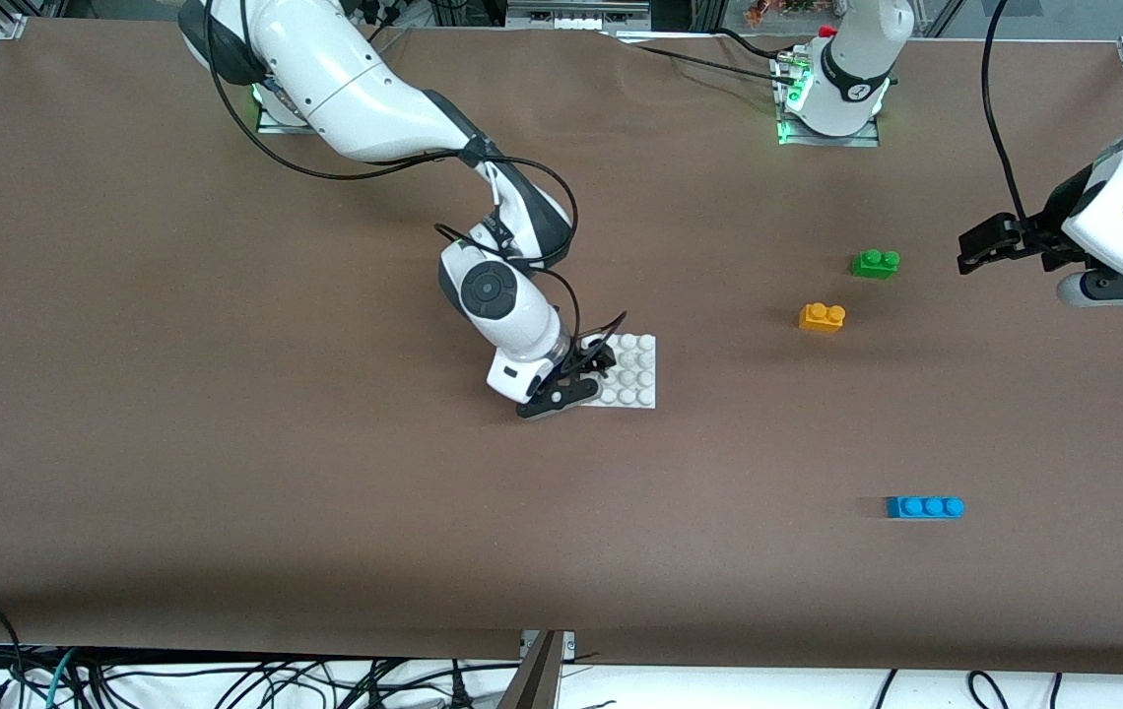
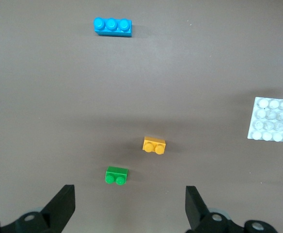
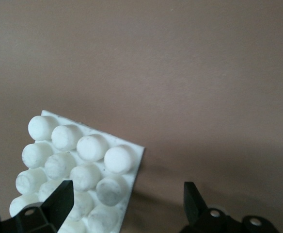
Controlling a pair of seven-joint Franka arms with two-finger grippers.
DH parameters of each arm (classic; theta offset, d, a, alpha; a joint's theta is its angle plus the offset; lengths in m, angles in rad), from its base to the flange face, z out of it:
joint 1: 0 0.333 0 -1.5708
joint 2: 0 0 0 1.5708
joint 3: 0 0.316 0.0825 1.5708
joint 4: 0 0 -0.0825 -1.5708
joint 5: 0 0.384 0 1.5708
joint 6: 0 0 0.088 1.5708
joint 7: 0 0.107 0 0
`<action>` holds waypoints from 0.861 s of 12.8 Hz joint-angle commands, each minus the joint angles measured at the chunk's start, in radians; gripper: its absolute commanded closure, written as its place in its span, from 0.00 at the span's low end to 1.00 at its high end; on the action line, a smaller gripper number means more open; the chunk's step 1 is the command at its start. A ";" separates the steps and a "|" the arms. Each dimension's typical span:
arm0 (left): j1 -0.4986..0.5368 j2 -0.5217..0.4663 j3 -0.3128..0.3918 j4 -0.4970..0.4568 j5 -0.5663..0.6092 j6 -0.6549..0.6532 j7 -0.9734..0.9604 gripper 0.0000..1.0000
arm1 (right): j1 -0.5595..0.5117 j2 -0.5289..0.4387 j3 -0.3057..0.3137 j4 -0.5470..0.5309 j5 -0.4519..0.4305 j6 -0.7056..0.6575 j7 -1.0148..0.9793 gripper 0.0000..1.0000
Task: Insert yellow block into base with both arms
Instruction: 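Release the plate and withdraw the right gripper while the left gripper reaches out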
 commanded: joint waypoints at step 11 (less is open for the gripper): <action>0.019 0.009 0.002 0.014 -0.036 -0.068 0.052 0.00 | -0.259 -0.243 -0.109 -0.095 0.005 -0.460 -0.144 0.00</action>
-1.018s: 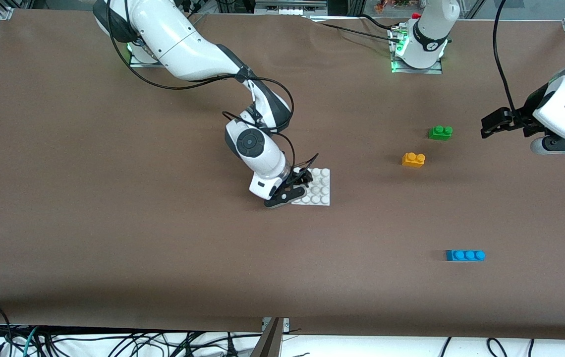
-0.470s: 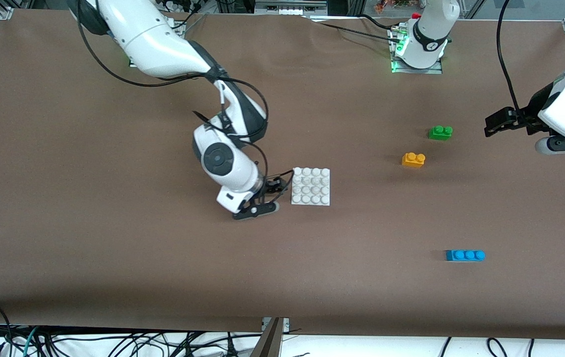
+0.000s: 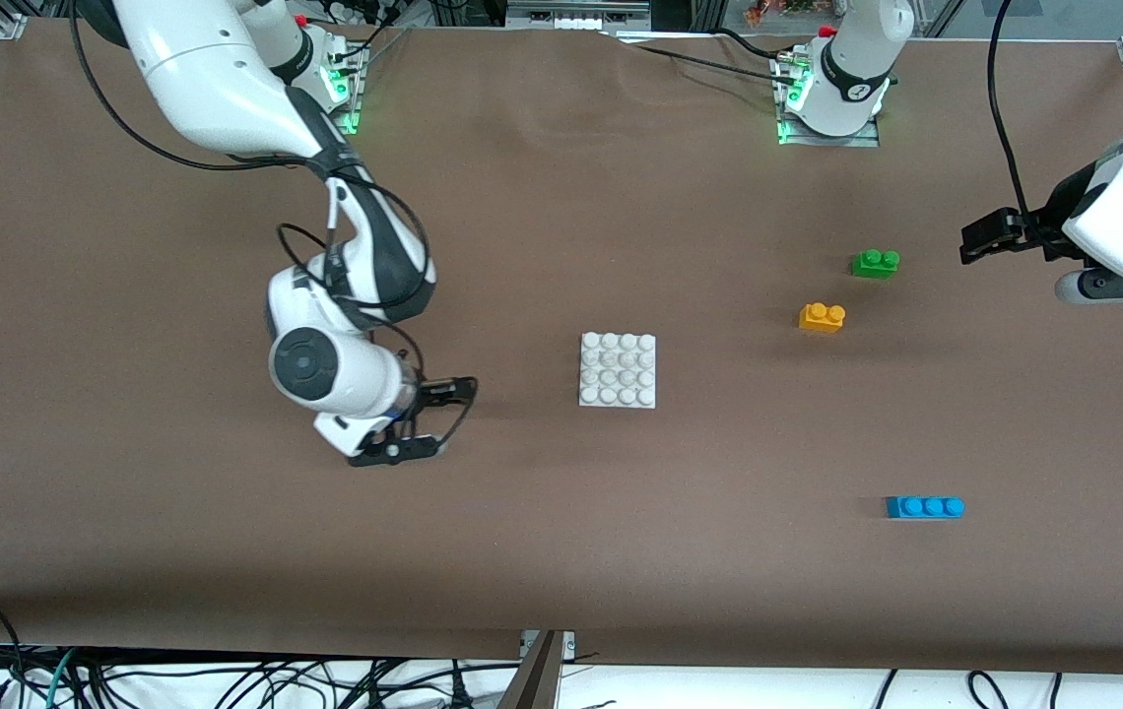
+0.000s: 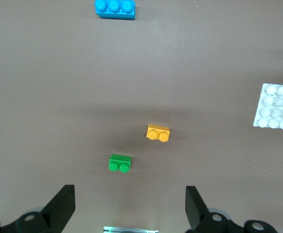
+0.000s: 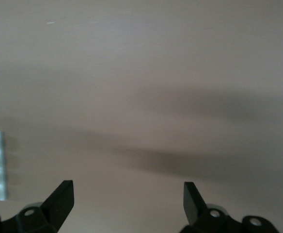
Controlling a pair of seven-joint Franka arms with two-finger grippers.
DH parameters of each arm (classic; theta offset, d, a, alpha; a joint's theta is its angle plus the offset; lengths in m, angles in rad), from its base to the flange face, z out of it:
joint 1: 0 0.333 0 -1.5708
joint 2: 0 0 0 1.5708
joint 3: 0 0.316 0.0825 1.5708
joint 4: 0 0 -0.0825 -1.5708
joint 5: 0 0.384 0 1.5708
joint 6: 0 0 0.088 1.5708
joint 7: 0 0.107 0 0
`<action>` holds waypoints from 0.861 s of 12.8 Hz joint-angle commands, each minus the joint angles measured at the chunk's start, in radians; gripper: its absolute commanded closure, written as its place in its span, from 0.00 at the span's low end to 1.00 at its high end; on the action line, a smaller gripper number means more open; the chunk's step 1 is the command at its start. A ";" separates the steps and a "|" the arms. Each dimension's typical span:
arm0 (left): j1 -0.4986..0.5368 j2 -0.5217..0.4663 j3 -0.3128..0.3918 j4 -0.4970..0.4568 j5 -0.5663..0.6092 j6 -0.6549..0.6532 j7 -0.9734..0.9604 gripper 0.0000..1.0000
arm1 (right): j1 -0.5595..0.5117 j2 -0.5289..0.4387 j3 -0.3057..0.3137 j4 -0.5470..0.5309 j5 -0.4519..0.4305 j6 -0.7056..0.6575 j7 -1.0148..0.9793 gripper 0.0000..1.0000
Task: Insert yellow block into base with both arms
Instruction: 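Release the plate and withdraw the right gripper while the left gripper reaches out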
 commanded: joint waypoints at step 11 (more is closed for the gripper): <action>0.008 0.065 -0.007 -0.103 -0.021 0.090 0.036 0.00 | -0.233 -0.512 -0.094 -0.401 -0.145 -0.096 -0.067 0.00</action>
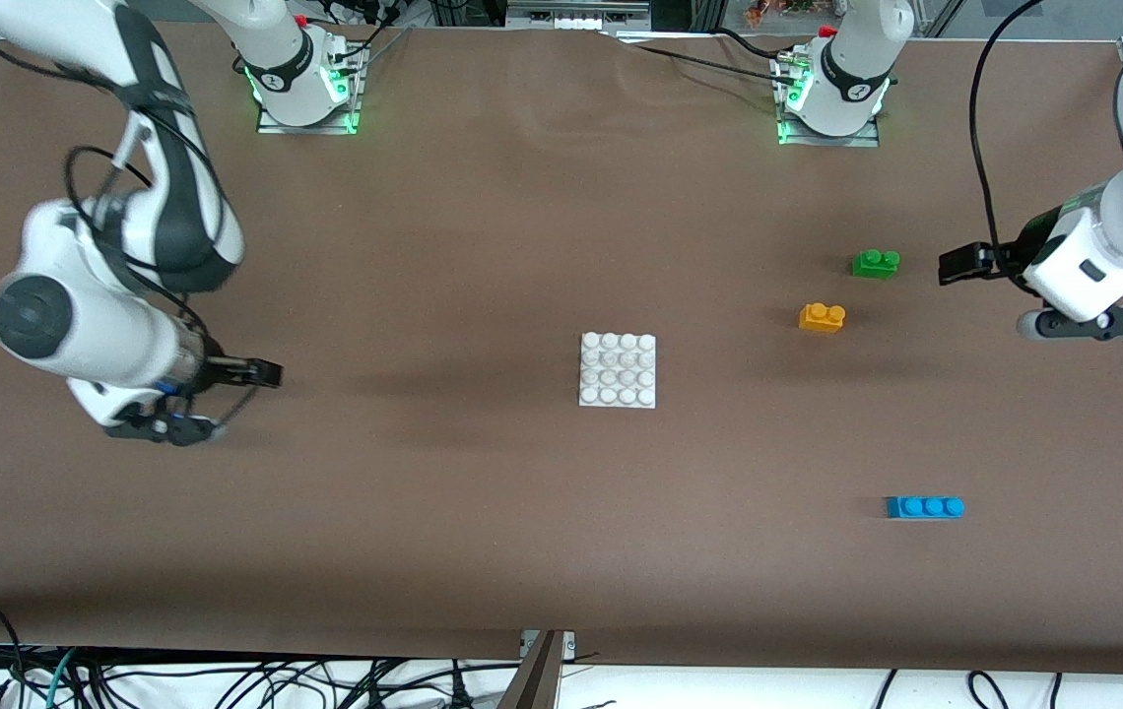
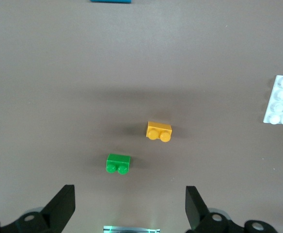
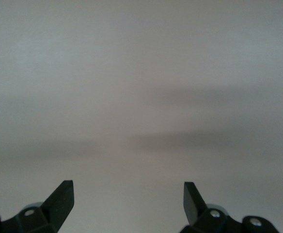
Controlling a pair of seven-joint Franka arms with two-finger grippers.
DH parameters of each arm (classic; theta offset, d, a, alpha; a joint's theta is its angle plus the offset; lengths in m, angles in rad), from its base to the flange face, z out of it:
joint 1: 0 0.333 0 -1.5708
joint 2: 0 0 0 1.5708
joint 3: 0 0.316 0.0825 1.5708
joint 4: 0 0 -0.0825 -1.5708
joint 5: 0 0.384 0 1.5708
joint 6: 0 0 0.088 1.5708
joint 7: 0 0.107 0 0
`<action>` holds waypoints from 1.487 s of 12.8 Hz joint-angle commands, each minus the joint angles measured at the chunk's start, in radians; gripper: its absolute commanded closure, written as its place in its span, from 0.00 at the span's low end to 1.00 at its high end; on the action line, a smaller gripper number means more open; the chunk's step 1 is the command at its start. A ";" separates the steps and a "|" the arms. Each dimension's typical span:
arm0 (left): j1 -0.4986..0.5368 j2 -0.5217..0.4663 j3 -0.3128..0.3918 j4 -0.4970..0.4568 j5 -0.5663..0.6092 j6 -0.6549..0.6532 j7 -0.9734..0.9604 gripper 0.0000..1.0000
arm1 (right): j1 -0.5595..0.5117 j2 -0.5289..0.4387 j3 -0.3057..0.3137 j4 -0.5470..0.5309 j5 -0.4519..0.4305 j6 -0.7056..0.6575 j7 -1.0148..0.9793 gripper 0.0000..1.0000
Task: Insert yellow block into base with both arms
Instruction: 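Release the plate and withdraw the right gripper while the left gripper reaches out, then lower the left gripper over the yellow block and grasp it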
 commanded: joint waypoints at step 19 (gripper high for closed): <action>0.006 -0.034 -0.109 -0.895 0.076 1.045 0.147 0.00 | -0.204 -0.431 0.058 -0.096 -0.015 -0.253 -0.088 0.00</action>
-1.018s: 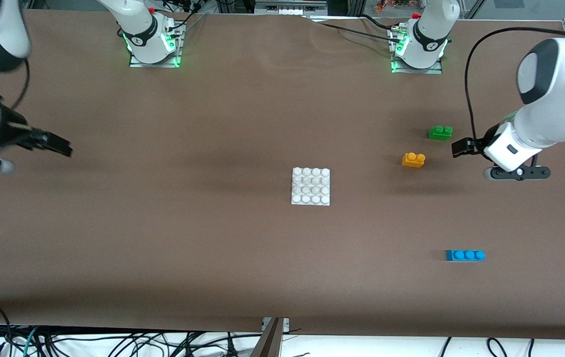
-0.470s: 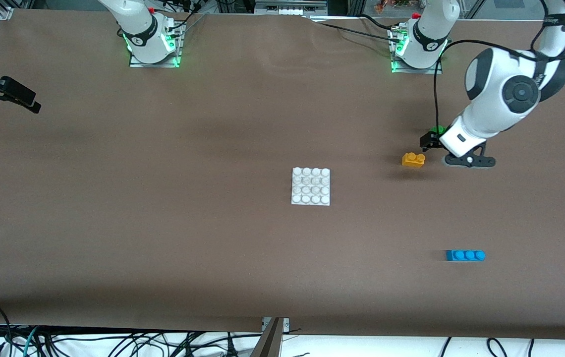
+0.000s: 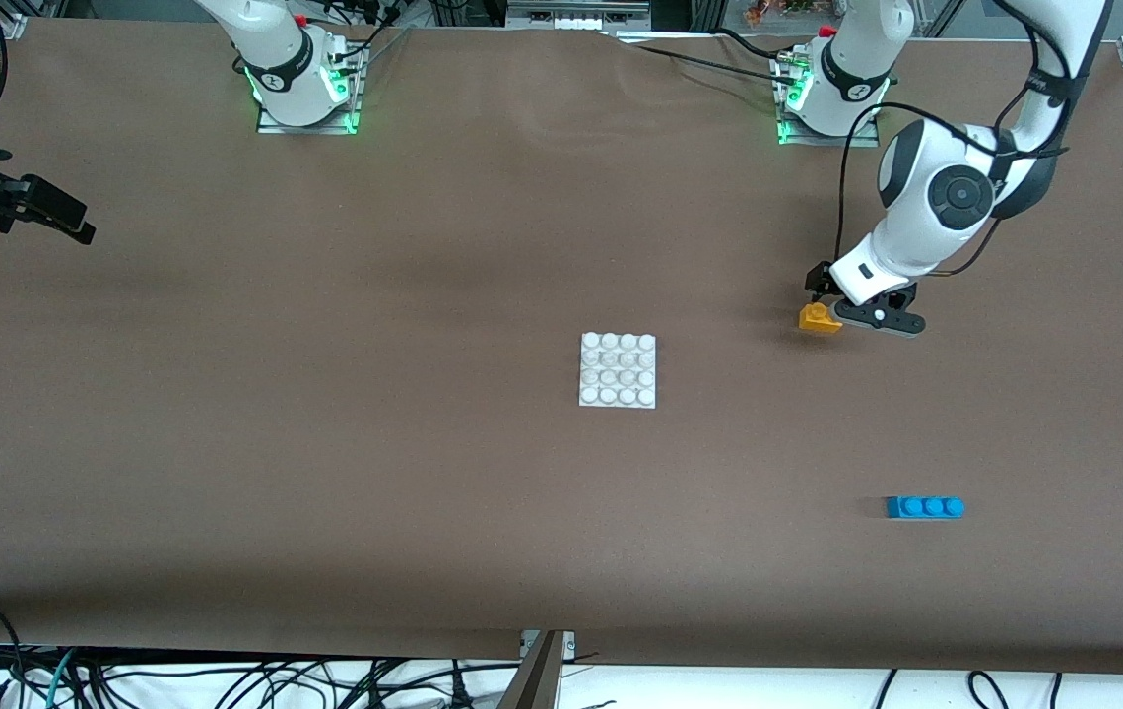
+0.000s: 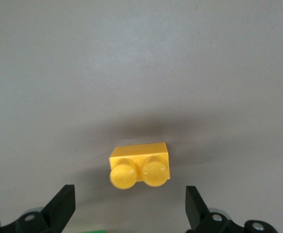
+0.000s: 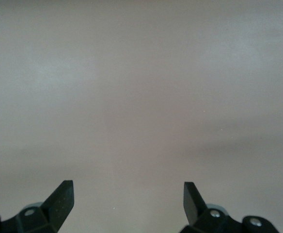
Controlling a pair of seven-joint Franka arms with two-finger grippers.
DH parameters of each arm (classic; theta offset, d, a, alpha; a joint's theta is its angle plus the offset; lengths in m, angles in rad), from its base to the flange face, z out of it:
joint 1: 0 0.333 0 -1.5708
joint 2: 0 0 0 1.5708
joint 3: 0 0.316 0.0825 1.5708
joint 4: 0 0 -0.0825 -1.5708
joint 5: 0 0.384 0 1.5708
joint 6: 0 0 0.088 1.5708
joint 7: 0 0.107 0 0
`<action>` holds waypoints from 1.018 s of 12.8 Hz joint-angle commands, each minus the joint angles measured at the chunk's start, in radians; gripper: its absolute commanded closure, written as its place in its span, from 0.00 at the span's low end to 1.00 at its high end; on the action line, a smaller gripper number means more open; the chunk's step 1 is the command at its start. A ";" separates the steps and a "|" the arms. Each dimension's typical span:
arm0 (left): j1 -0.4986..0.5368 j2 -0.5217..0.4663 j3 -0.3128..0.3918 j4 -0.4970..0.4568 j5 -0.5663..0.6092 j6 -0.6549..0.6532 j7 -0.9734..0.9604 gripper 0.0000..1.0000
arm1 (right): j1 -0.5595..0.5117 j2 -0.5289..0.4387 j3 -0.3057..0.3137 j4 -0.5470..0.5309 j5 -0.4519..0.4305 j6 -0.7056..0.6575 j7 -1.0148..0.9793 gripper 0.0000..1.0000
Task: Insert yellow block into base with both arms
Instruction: 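Lower the left gripper over the yellow block and grasp it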
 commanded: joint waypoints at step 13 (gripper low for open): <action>0.009 0.062 -0.007 -0.061 0.019 0.194 0.028 0.32 | -0.010 0.006 0.022 -0.002 0.001 0.015 -0.017 0.00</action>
